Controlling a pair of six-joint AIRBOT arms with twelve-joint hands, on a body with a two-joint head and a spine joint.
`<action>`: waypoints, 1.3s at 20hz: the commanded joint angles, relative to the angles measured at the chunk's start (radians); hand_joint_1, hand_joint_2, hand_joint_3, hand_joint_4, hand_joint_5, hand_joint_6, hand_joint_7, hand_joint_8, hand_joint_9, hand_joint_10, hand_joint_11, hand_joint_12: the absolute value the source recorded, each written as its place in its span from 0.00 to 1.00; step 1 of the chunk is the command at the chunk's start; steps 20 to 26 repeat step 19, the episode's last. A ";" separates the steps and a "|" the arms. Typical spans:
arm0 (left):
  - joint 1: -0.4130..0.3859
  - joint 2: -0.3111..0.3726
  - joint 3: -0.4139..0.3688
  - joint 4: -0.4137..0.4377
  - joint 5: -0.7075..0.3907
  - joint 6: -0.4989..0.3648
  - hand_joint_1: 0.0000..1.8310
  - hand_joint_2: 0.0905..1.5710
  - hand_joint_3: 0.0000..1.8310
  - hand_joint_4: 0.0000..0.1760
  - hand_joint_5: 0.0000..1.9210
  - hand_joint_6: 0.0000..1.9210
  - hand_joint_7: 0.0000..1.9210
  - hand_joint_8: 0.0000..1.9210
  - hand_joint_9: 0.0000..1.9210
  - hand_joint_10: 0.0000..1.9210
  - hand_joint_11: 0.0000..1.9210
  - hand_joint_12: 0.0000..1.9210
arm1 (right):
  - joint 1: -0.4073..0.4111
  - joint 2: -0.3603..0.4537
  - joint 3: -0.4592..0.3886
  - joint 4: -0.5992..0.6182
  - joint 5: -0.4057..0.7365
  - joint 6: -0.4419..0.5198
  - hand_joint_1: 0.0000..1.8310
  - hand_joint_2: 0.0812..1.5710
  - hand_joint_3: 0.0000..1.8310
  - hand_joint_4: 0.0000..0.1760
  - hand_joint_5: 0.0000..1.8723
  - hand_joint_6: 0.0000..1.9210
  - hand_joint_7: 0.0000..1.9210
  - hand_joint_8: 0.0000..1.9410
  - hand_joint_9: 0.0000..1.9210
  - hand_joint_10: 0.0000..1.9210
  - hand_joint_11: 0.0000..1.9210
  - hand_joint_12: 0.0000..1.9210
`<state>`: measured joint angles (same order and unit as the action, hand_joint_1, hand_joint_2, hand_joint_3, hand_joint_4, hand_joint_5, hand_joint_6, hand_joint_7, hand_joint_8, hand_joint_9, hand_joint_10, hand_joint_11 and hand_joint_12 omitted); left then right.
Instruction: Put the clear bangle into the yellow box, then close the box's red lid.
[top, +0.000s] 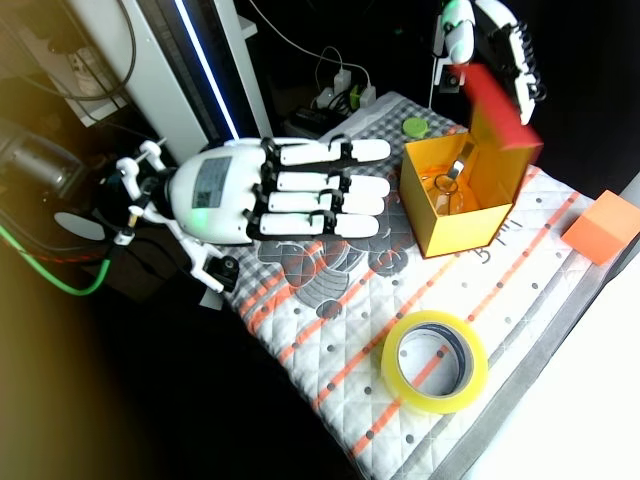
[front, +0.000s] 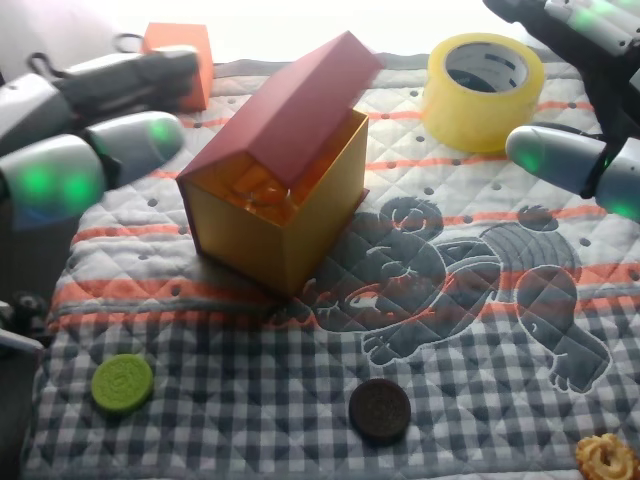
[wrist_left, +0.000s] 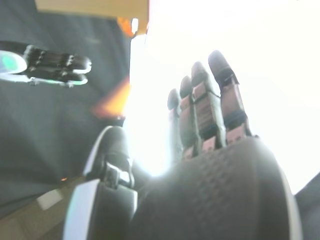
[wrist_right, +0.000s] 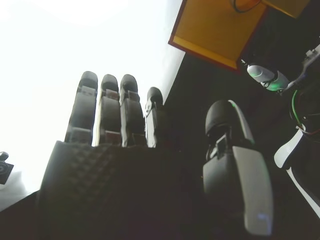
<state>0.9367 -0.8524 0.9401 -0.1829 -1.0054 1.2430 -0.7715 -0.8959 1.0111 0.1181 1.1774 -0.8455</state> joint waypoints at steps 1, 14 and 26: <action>-0.016 -0.005 -0.009 0.031 -0.082 -0.008 0.09 0.86 0.00 0.00 0.17 0.00 0.18 0.00 0.19 0.00 0.02 0.41 | 0.003 0.004 0.000 0.011 0.123 0.006 0.06 0.82 0.00 0.72 0.02 0.00 0.07 0.00 0.02 0.00 0.01 0.00; -0.023 0.050 -0.035 0.034 -0.156 -0.008 0.12 0.86 0.00 0.00 0.21 0.00 0.24 0.00 0.30 0.01 0.01 0.51 | -0.072 0.113 -0.051 0.005 0.245 0.012 0.02 0.87 0.00 0.47 0.03 0.00 0.09 0.00 0.05 0.00 0.03 0.03; 0.073 0.088 -0.037 -0.075 -0.398 -0.120 0.19 0.83 0.00 0.00 0.18 0.00 0.20 0.00 0.22 0.00 0.03 0.39 | -0.129 0.149 -0.081 0.008 0.278 -0.005 0.09 0.87 0.00 0.13 0.04 0.00 0.09 0.00 0.06 0.00 0.04 0.04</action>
